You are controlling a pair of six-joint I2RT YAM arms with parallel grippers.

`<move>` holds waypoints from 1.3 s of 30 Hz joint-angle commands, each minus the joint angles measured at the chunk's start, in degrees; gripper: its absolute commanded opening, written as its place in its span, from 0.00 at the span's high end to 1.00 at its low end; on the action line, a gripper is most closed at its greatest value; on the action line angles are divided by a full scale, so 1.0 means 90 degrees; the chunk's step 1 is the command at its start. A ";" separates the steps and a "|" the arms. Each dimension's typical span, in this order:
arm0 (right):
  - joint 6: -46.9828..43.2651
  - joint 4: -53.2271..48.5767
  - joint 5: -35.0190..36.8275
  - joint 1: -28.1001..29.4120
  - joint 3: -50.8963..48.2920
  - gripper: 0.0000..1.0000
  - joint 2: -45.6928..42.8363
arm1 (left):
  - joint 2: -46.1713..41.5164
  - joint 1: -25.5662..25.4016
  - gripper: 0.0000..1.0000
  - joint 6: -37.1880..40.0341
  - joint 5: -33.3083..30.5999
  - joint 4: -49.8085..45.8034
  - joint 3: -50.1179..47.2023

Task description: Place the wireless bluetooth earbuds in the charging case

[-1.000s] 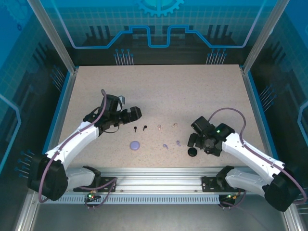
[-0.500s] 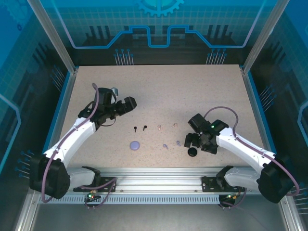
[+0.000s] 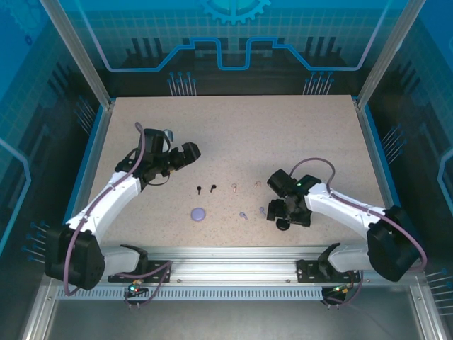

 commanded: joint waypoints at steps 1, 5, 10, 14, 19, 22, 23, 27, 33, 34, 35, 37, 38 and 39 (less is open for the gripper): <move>0.0012 0.0009 0.0098 0.0159 0.0156 0.17 0.0225 | 0.0189 0.0006 0.01 -0.0018 0.0300 -0.0216 0.0218; 0.0055 0.0050 0.0192 0.0228 0.0115 0.22 0.0363 | 0.0167 0.0003 0.01 -0.0019 0.0380 -0.0171 0.0218; 0.0071 0.0188 0.0217 0.0228 0.0020 0.22 0.0477 | 0.0151 0.0003 0.01 0.0002 0.0405 -0.0176 0.0240; 0.0084 0.0293 0.0231 0.0227 0.0030 0.23 0.0614 | 0.0180 0.0003 0.01 0.0013 0.0433 -0.0170 0.0247; 0.0132 0.0352 0.0268 0.0225 0.0037 0.25 0.0768 | 0.0210 -0.0004 0.01 -0.0027 0.0428 -0.0149 0.0247; 0.0156 0.0387 0.0283 0.0208 -0.0005 0.28 0.0813 | 0.0210 -0.0006 0.01 -0.0033 0.0446 -0.0153 0.0272; 0.0167 0.0393 0.0296 0.0200 -0.0023 0.29 0.0810 | 0.0210 -0.0006 0.01 -0.0030 0.0442 -0.0150 0.0277; 0.0190 0.0451 0.0286 0.0161 -0.0110 0.32 0.0788 | 0.0190 -0.0016 0.01 -0.0043 0.0437 -0.0145 0.0294; 0.0187 0.0573 0.0224 0.0115 -0.0242 0.33 0.0864 | 0.0210 -0.0041 0.01 -0.0057 0.0431 -0.0126 0.0278; 0.0191 0.0590 0.0223 0.0115 -0.0258 0.33 0.0884 | 0.0219 -0.0043 0.01 -0.0066 0.0419 -0.0124 0.0282; 0.0193 0.0611 0.0229 0.0110 -0.0264 0.33 0.0895 | 0.0228 -0.0055 0.01 -0.0066 0.0419 -0.0124 0.0286; 0.0201 0.0651 0.0211 0.0112 -0.0301 0.35 0.0931 | 0.0249 -0.0063 0.01 -0.0070 0.0419 -0.0126 0.0311; 0.0196 0.0669 0.0211 0.0106 -0.0309 0.36 0.0949 | 0.0256 -0.0074 0.01 -0.0067 0.0422 -0.0130 0.0320; 0.0188 0.0677 0.0206 0.0106 -0.0318 0.36 0.0954 | 0.0266 -0.0075 0.01 -0.0066 0.0418 -0.0131 0.0320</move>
